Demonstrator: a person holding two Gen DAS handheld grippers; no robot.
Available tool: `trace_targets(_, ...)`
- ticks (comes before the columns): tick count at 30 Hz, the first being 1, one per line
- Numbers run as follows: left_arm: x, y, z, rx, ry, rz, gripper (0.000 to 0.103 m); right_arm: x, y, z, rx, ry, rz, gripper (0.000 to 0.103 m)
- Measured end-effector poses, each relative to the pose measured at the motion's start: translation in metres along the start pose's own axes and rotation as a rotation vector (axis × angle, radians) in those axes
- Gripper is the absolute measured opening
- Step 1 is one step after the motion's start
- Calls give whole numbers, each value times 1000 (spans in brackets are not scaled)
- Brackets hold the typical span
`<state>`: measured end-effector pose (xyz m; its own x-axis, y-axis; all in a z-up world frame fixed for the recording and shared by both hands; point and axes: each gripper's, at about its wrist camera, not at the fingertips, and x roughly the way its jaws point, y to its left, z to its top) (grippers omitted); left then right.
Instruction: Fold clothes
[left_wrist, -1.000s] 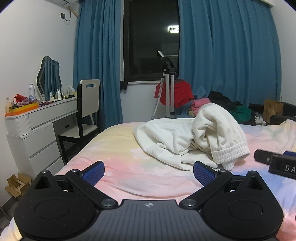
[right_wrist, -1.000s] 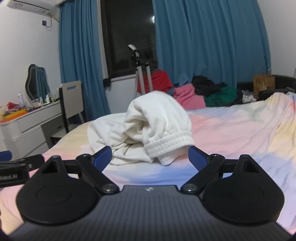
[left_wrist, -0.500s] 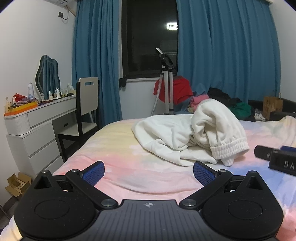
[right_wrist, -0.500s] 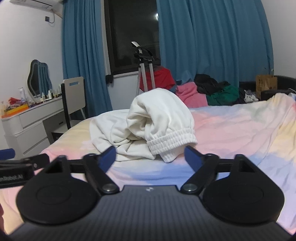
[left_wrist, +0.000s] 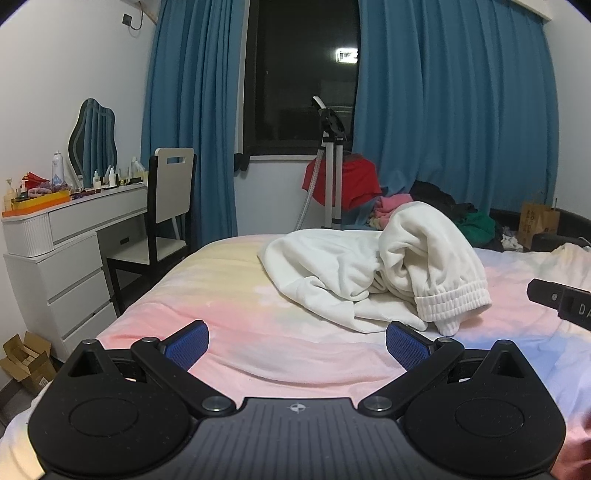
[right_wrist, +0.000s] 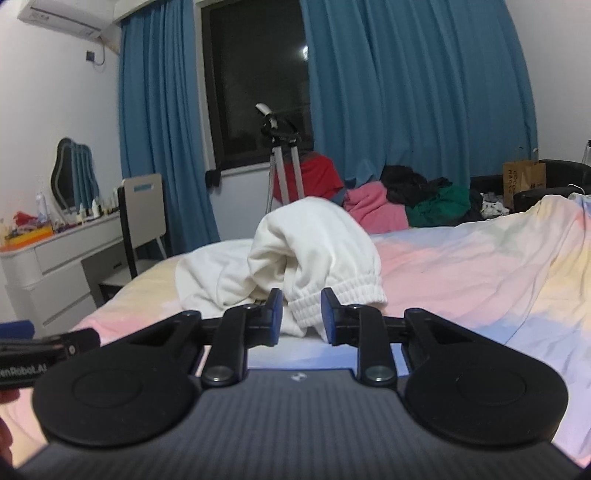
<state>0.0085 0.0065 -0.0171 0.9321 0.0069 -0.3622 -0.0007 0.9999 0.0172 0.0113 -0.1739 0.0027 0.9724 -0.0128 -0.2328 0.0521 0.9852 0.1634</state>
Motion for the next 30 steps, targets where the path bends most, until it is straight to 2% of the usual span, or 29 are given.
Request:
trace_targets(4, 1, 0, -3, -5, -5, 1, 103, 2, -9, 4, 44, 31, -9, 26)
trace_targets(9, 5, -5, -8, 8, -6, -1, 103, -1, -21, 10, 51, 34, -86, 27)
trace_targets(19, 24, -28, -17, 88, 24, -27, 103, -5, -34, 17, 136, 67, -56, 27)
trace_targets(25, 52, -49, 0, 109, 37, -45, 103, -6, -50, 19, 214, 74, -35, 27)
trace_targets(30, 79, -82, 16, 127, 25, -93, 103, -1, -75, 21, 348, 84, -7, 27)
